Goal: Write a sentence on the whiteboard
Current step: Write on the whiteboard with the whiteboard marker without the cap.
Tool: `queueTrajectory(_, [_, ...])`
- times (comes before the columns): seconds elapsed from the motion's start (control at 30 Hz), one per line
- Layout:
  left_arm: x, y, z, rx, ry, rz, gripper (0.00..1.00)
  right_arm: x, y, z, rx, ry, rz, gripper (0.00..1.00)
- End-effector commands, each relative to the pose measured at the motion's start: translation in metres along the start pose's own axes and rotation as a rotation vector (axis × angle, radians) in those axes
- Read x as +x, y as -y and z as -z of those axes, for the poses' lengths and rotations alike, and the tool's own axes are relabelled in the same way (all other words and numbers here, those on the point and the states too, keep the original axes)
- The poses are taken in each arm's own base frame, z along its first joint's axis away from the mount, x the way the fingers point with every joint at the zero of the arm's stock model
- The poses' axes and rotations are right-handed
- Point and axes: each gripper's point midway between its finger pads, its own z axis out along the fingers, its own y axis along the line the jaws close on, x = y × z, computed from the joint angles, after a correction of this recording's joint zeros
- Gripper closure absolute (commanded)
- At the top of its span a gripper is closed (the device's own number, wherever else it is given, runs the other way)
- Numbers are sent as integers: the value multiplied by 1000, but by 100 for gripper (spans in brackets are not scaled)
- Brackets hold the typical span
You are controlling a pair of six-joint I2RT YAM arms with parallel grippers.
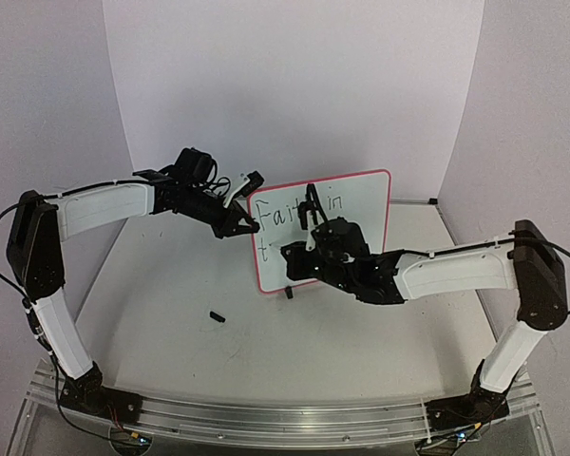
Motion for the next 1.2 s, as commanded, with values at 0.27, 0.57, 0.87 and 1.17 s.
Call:
queueTrajectory(0.27, [29,-9,-1,-66,-118,-2,100,-14,-1,-5,16,45,-7,100])
queueTrajectory(0.57, [28,-8,0,-66,-116,-3,100,-16,-4,-11,18,44,6,100])
queueTrajectory(0.87, [27,-8,0,-66,-114,-5,100,-2,3,-15,43,4,8,100])
queueTrajectory(1.17, [27,-8,0,-66,-114,-5,100,19,15,-16,78,-46,-3,100])
